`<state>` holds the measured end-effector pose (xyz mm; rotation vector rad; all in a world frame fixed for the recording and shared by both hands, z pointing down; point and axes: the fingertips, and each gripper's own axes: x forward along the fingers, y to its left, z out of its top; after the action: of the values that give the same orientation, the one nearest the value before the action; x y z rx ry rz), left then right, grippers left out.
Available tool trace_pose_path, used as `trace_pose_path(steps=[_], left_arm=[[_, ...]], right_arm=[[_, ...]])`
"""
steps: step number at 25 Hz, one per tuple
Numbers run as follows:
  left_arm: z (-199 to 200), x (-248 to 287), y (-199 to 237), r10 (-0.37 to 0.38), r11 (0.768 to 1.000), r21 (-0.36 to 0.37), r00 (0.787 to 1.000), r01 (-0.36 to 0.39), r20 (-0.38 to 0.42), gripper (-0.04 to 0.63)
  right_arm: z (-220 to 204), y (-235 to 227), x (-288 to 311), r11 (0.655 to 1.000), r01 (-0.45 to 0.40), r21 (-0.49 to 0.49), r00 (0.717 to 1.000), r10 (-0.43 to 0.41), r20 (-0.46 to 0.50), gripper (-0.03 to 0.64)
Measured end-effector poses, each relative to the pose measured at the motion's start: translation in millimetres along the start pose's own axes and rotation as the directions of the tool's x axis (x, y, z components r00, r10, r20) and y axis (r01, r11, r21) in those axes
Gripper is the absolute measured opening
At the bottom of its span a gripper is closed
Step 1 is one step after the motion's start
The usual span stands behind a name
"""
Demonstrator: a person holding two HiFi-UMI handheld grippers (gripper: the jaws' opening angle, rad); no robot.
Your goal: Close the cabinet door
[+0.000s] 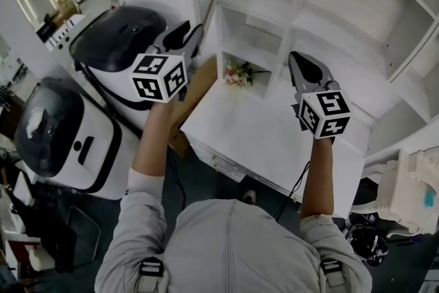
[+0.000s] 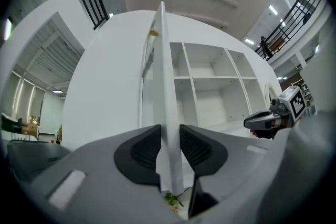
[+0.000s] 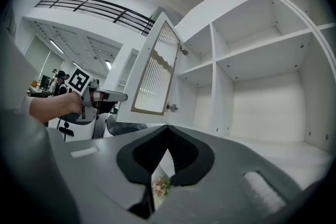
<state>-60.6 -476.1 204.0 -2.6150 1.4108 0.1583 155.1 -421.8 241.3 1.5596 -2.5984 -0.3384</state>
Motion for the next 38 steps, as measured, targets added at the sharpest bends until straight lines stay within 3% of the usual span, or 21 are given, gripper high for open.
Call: trace_pose_path(steps=[9,15,28,38], left_arm=[[0,34,-44,-0.059,0.998,0.021,0.998,0.059,-0.014,0.172],[-4,75,-77,-0.095,0.993,-0.061,0.995,0.097,0.028,0.216],[-10,148,-114,-0.147,0.987,-0.06,0.989,0.148,0.022,0.209],[-13,177,-123,-0.139,0.989,-0.05,0.99,0.14,0.021,0.204]], right_arm=[[-6,-29,-24,0.998,0.063,0.001,0.998,-0.063,-0.014,0.002],[-18,-62,-55,0.989,0.146,0.012,0.989,-0.145,-0.034,0.002],[-43,-107,-83,0.975,0.224,0.013,0.971,-0.222,-0.085,0.002],[-50,-125,-76,0.972,0.235,0.014,0.969,-0.233,-0.087,0.002]])
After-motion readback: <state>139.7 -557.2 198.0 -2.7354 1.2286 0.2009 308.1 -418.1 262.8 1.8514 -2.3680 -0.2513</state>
